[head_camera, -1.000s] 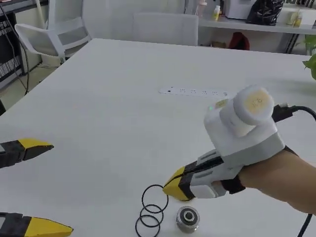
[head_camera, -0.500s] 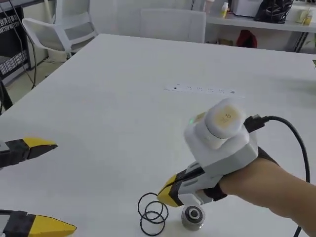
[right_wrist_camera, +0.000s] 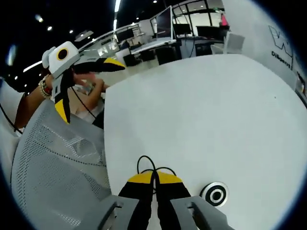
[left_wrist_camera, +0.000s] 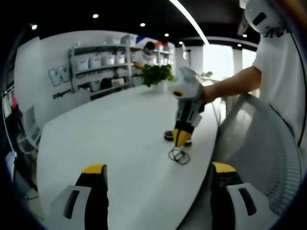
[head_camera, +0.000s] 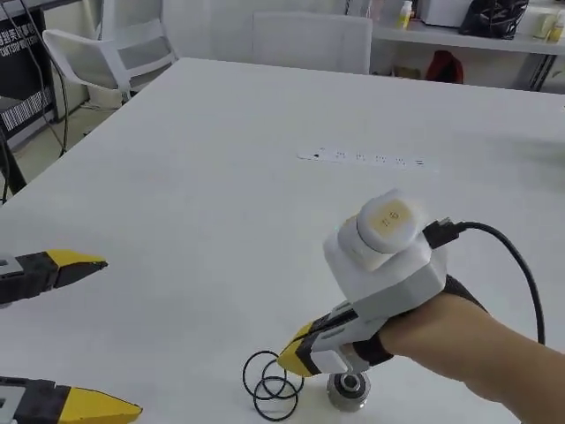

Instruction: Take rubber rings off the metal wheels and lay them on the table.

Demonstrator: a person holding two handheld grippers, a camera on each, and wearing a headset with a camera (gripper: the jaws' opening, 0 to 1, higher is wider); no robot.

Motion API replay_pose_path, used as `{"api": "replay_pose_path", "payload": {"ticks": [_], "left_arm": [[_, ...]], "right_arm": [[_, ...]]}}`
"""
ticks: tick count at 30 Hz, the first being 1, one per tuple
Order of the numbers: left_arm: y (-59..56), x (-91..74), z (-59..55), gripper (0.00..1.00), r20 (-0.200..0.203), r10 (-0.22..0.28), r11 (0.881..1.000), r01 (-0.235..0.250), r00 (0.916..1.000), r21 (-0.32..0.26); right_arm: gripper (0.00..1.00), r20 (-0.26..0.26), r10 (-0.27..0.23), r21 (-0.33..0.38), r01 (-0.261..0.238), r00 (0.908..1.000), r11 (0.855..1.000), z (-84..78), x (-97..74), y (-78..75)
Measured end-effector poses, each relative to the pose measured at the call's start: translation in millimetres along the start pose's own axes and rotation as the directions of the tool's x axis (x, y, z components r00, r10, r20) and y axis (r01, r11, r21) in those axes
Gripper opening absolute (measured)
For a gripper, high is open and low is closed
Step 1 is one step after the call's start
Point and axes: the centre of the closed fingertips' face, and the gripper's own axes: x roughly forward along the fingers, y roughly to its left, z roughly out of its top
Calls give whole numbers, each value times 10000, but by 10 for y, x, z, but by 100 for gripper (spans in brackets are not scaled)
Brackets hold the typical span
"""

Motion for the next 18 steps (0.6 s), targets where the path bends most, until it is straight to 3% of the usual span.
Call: {"api": "replay_pose_path", "payload": {"ticks": [18], "left_arm": [[5, 22, 10, 89, -33, -62, 10000, 62, 10000, -12]], "right_arm": [[0, 580, 69, 1804, -173, 9983, 9834, -87, 45, -77]]}}
